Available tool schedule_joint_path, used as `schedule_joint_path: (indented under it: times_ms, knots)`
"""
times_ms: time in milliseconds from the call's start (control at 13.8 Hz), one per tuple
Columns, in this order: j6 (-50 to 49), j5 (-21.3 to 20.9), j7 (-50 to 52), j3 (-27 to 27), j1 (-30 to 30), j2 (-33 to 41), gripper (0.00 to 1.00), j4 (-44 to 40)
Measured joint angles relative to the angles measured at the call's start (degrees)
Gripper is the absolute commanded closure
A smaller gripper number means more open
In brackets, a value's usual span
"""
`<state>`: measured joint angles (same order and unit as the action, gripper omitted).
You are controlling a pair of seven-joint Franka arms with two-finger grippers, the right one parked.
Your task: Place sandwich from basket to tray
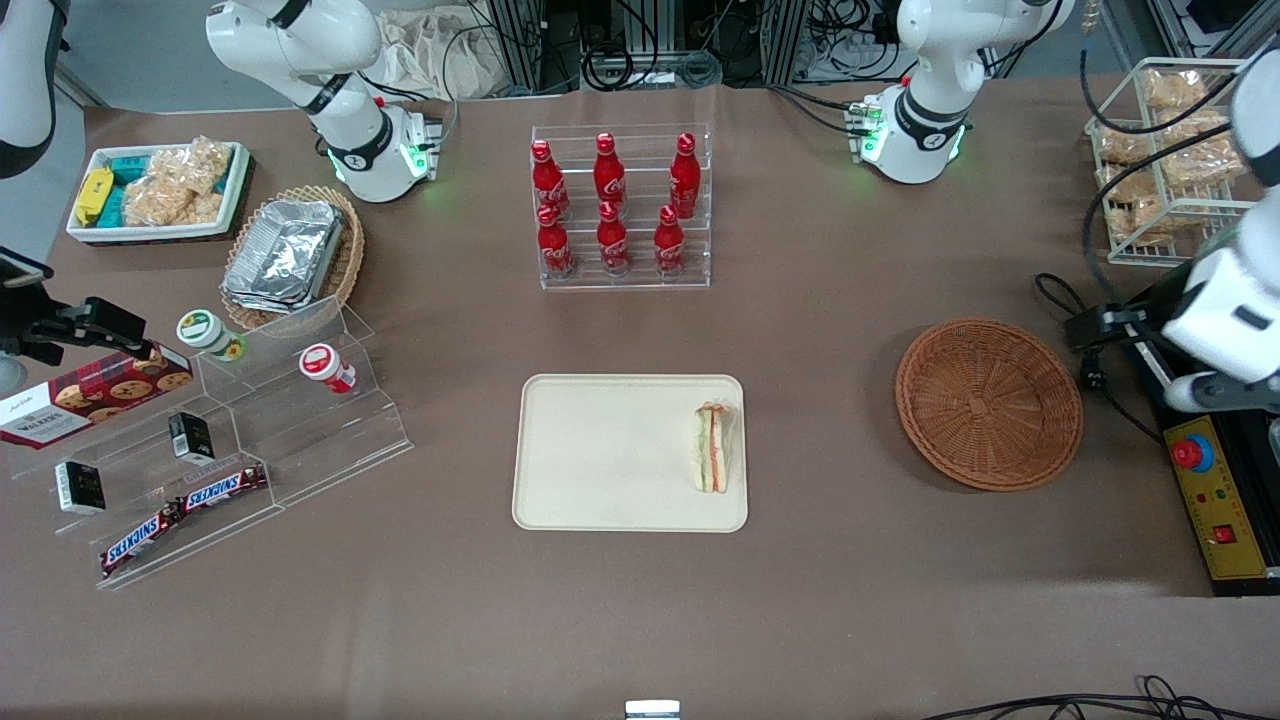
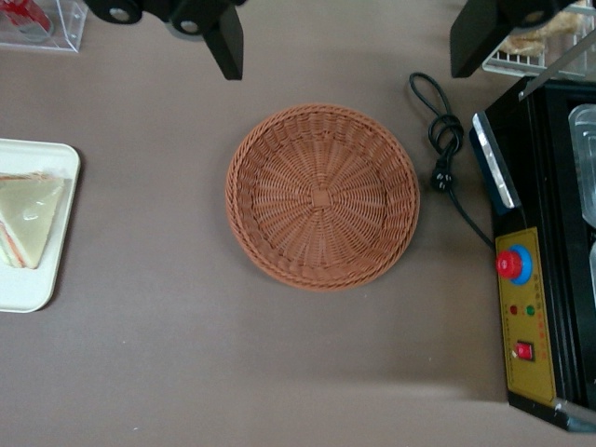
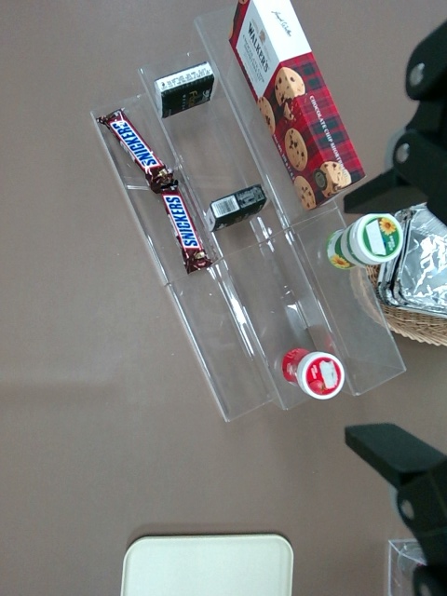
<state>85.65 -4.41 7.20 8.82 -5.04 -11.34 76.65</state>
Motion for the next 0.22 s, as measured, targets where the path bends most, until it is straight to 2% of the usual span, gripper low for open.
schedule_joint_path:
  times_ms: [72, 217]
  knots:
    - [0.0, 2.04, -1.03, -5.06, 2.69, 0.85, 0.0, 0.54]
    - [0.02, 3.26, -1.58, -8.51, 4.54, 1.54, 0.0, 1.41]
